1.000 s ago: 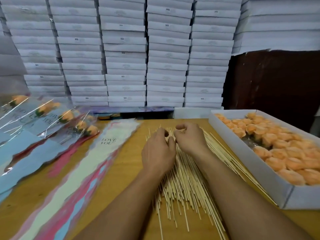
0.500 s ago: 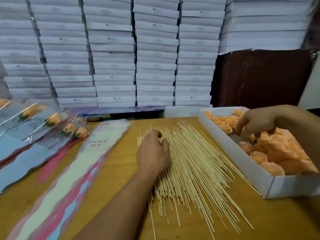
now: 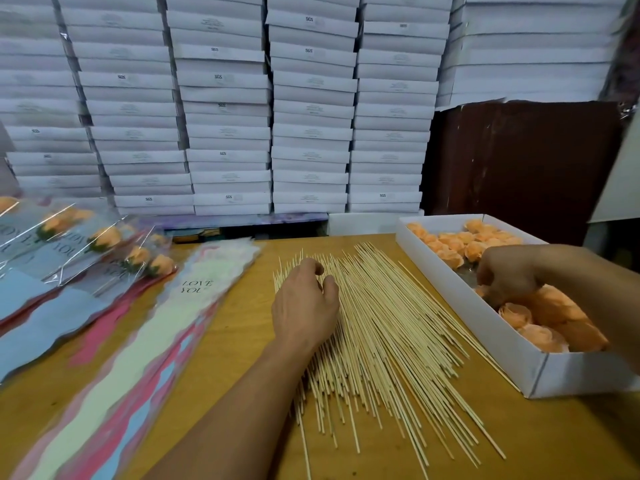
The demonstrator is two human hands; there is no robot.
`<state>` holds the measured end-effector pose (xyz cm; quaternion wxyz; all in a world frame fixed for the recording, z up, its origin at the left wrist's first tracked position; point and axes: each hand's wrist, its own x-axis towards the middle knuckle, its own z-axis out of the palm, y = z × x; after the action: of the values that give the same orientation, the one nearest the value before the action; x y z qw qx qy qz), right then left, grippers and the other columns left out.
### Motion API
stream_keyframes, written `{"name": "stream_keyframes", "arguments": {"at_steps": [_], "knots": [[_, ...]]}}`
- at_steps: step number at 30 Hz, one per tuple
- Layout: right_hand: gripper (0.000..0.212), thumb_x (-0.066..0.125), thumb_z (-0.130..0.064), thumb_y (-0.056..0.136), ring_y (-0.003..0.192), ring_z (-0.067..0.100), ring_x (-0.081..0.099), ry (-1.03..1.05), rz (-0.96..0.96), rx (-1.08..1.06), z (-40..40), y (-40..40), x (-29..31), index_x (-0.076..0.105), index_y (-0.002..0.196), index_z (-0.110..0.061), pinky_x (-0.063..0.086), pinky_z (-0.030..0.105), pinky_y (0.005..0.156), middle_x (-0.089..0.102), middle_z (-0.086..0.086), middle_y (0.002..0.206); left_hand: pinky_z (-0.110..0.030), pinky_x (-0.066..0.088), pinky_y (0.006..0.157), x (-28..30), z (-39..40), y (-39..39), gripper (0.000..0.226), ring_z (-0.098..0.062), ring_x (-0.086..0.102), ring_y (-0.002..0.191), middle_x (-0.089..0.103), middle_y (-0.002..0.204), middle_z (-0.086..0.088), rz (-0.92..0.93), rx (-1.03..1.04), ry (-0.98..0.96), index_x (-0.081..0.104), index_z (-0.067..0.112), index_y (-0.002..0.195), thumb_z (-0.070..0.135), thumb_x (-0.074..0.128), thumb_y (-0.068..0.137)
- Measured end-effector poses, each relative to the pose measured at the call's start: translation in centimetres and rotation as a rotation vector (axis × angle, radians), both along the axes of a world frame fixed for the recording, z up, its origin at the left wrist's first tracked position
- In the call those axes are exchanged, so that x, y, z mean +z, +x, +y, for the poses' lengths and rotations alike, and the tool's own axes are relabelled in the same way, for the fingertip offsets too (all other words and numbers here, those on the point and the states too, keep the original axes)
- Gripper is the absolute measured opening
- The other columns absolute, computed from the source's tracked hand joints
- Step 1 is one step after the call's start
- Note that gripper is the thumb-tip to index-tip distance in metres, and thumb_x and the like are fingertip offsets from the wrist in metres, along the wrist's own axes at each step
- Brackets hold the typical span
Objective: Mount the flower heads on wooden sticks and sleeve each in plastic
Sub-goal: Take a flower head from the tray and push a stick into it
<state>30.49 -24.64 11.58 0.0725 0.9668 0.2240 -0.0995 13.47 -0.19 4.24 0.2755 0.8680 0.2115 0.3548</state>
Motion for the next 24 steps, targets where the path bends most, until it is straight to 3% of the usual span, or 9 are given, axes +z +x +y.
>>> {"name": "stream_keyframes", "arguments": {"at_steps": [5, 9, 13, 18, 21, 24], "knots": [[0.019, 0.079, -0.040, 0.084, 0.084, 0.013, 0.068, 0.026, 0.033, -0.014, -0.3, 0.7, 1.1, 0.070, 0.087, -0.024, 0.054, 0.021, 0.065, 0.071, -0.006, 0.089, -0.041, 0.055, 0.077, 0.0, 0.1, 0.0, 0.025, -0.018, 0.062, 0.089, 0.066, 0.103, 0.000, 0.002, -0.007, -0.009, 0.058, 0.018, 0.118, 0.035, 0.053, 0.099], [0.022, 0.079, -0.038, 0.085, 0.081, 0.017, 0.066, 0.112, 0.030, -0.082, -0.8, 0.7, 2.9, 0.061, 0.085, -0.024, 0.051, 0.024, 0.052, 0.068, 0.000, 0.092, -0.041, 0.056, 0.078, 0.0, 0.1, 0.0, 0.027, -0.018, 0.062, 0.090, 0.066, 0.105, 0.001, -0.019, -0.013, -0.015, 0.058, 0.018, 0.119, 0.035, 0.053, 0.099], [0.021, 0.078, -0.033, 0.086, 0.066, 0.020, 0.067, 0.317, -0.085, -0.058, -0.2, -0.6, 5.1, 0.072, 0.086, -0.013, 0.047, 0.021, 0.043, 0.072, 0.009, 0.079, -0.037, 0.055, 0.077, 0.1, 0.1, 0.0, 0.026, -0.012, 0.061, 0.085, 0.065, 0.097, 0.006, -0.062, -0.080, -0.061, 0.062, 0.018, 0.116, 0.036, 0.055, 0.099], [0.020, 0.072, -0.034, 0.086, 0.053, 0.018, 0.063, 0.612, -0.062, 0.043, 4.1, -4.4, 4.5, 0.075, 0.074, -0.019, 0.049, 0.025, 0.043, 0.074, 0.006, 0.067, -0.008, 0.048, 0.071, 0.4, -0.2, -0.5, 0.025, 0.001, 0.059, 0.086, 0.065, 0.090, 0.012, -0.166, -0.327, -0.228, 0.066, 0.025, 0.114, 0.035, 0.069, 0.092], [0.024, 0.066, -0.038, 0.091, 0.040, 0.005, 0.054, 0.683, 0.051, 0.083, 7.6, -6.8, 2.5, 0.073, 0.076, -0.020, 0.042, 0.018, 0.038, 0.068, -0.007, 0.053, -0.012, 0.052, 0.078, 0.8, -0.4, -0.7, 0.039, 0.002, 0.063, 0.091, 0.070, 0.098, 0.009, -0.181, -0.467, -0.343, 0.065, 0.028, 0.120, 0.035, 0.077, 0.084], [0.026, 0.066, -0.038, 0.085, 0.052, 0.014, 0.061, 0.709, 0.086, 0.119, 10.5, -8.2, 0.6, 0.071, 0.075, -0.015, 0.047, 0.022, 0.042, 0.069, -0.002, 0.061, -0.017, 0.055, 0.080, 0.9, -0.7, -0.7, 0.048, 0.000, 0.066, 0.091, 0.072, 0.100, 0.008, -0.180, -0.519, -0.369, 0.065, 0.022, 0.125, 0.029, 0.081, 0.081]]}}
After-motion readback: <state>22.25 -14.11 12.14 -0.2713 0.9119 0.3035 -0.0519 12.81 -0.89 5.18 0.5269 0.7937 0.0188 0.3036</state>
